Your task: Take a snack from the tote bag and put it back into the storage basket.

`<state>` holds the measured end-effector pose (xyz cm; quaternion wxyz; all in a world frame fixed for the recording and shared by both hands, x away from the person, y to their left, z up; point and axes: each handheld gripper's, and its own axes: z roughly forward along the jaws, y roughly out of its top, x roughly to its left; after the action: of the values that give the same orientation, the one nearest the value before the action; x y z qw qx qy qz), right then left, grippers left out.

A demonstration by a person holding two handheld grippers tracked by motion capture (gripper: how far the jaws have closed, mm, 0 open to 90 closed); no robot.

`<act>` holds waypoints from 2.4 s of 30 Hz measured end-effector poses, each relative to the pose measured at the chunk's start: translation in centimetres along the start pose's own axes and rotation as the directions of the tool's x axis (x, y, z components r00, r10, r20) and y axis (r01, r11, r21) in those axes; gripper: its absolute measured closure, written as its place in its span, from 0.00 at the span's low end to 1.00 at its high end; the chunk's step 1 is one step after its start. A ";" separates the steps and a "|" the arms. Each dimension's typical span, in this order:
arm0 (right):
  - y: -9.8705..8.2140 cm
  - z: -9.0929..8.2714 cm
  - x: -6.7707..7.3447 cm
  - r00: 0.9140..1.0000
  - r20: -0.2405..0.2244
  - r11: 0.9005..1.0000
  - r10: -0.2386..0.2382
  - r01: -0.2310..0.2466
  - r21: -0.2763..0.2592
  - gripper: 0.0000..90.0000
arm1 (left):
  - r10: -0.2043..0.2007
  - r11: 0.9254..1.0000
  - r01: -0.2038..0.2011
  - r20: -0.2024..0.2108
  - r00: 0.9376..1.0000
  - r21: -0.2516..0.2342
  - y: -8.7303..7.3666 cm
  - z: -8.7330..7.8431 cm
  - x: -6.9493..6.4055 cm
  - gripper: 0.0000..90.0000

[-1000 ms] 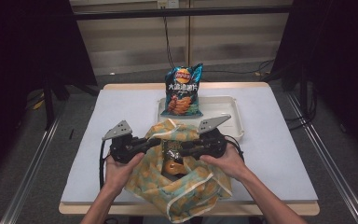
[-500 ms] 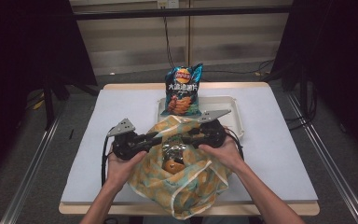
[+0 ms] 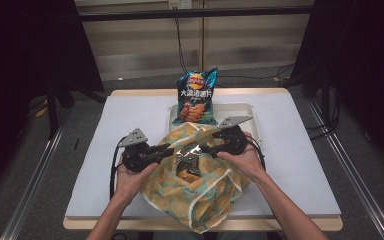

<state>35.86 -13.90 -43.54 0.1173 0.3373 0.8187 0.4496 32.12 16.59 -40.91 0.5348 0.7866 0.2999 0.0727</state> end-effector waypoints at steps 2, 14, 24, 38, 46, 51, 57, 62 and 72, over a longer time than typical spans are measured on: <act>-0.1 0.4 -0.2 1.000 -0.009 1.000 0.018 -0.018 -0.001 0.28 | 0.004 1.000 -0.004 0.003 1.000 0.001 0.0 0.0 0.0 0.90; -0.1 2.7 -0.5 0.997 -0.052 0.997 0.060 -0.058 0.041 0.61 | 0.003 1.000 -0.003 -0.007 1.000 0.010 -0.1 0.4 0.1 0.75; 0.5 -0.5 0.7 0.976 -0.206 0.994 0.066 -0.083 -0.077 0.97 | 0.083 0.996 -0.082 -0.046 0.995 0.033 -0.1 0.5 -0.5 0.33; 0.6 -3.2 3.9 0.935 -0.352 0.996 -0.053 0.022 -0.090 0.99 | 0.046 0.995 -0.050 -0.053 0.998 -0.082 1.2 -1.5 1.5 0.78; 0.5 -2.9 4.6 0.909 -0.408 0.996 -0.081 0.057 -0.070 0.99 | -0.038 0.992 0.037 -0.003 0.999 -0.123 2.5 -0.2 3.7 0.81; 0.5 -2.8 4.8 0.897 -0.433 0.995 -0.093 0.069 -0.072 0.99 | -0.064 0.996 0.061 -0.030 0.998 -0.071 2.2 1.2 4.3 0.79; 0.3 -3.2 4.7 0.890 -0.443 0.994 -0.106 0.083 -0.070 0.92 | -0.088 0.994 0.085 0.044 0.995 0.066 1.4 2.5 4.7 0.85; 0.4 -4.1 4.0 0.911 -0.403 0.993 -0.086 0.046 -0.108 0.74 | -0.087 0.990 0.079 0.063 0.994 0.120 0.5 2.4 4.7 0.87; 0.3 -5.3 3.0 0.961 -0.266 0.986 -0.076 0.032 -0.165 0.97 | -0.072 0.982 0.064 0.039 0.997 0.179 -1.4 2.0 4.8 0.92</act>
<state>31.18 -15.28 -39.93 0.0429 0.2396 0.7975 0.5521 36.32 17.91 -43.94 0.4715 0.8219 0.3195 0.0094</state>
